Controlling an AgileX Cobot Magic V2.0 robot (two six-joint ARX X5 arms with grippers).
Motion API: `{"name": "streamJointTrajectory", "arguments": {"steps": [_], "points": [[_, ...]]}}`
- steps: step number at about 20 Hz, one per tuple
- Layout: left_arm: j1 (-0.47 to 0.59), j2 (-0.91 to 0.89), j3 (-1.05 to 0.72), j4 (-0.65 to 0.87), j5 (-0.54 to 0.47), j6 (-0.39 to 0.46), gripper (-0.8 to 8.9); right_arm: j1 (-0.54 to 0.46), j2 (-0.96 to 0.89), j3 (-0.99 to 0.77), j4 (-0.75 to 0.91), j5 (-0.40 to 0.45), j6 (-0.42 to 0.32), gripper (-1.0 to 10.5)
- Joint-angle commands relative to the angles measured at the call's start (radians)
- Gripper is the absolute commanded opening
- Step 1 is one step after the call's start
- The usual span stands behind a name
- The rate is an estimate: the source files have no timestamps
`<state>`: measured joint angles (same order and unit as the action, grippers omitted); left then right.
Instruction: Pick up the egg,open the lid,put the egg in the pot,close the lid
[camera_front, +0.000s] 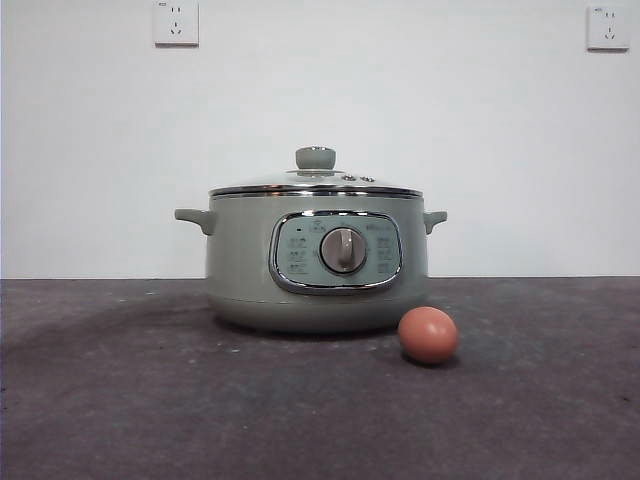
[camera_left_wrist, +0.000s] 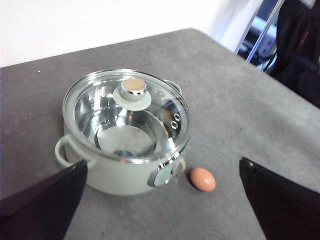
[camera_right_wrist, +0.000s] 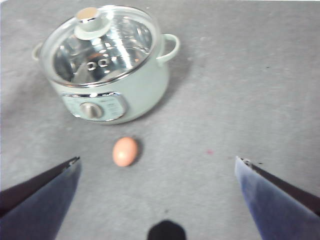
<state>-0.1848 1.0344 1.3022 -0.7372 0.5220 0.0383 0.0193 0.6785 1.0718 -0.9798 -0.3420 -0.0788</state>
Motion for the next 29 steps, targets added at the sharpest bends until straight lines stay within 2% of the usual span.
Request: {"name": "streamJointTrajectory", "arguments": {"steps": [1,5,9,12,19,29], "points": [[-0.059,0.121,0.093,0.02,-0.053,0.056,6.06,0.0,0.001,0.005,-0.01,-0.019,0.0,6.9],[-0.161,0.377,0.286,0.04,-0.173,0.109,6.05,0.0,0.019,0.005,-0.029,-0.019,0.0,6.9],[-0.213,0.596,0.42,0.079,-0.187,0.143,6.05,0.0,0.033,0.005,-0.043,-0.019,0.0,6.9],[-0.235,0.708,0.433,0.173,-0.221,0.15,6.05,0.0,0.047,0.005,-0.043,-0.019,0.0,6.9],[-0.249,0.86,0.433,0.327,-0.24,0.149,6.05,0.0,0.072,0.005,-0.043,-0.019,0.0,6.9],[-0.261,0.939,0.433,0.368,-0.262,0.148,5.87,0.0,0.115,0.005,-0.042,-0.022,0.0,6.9]]}}
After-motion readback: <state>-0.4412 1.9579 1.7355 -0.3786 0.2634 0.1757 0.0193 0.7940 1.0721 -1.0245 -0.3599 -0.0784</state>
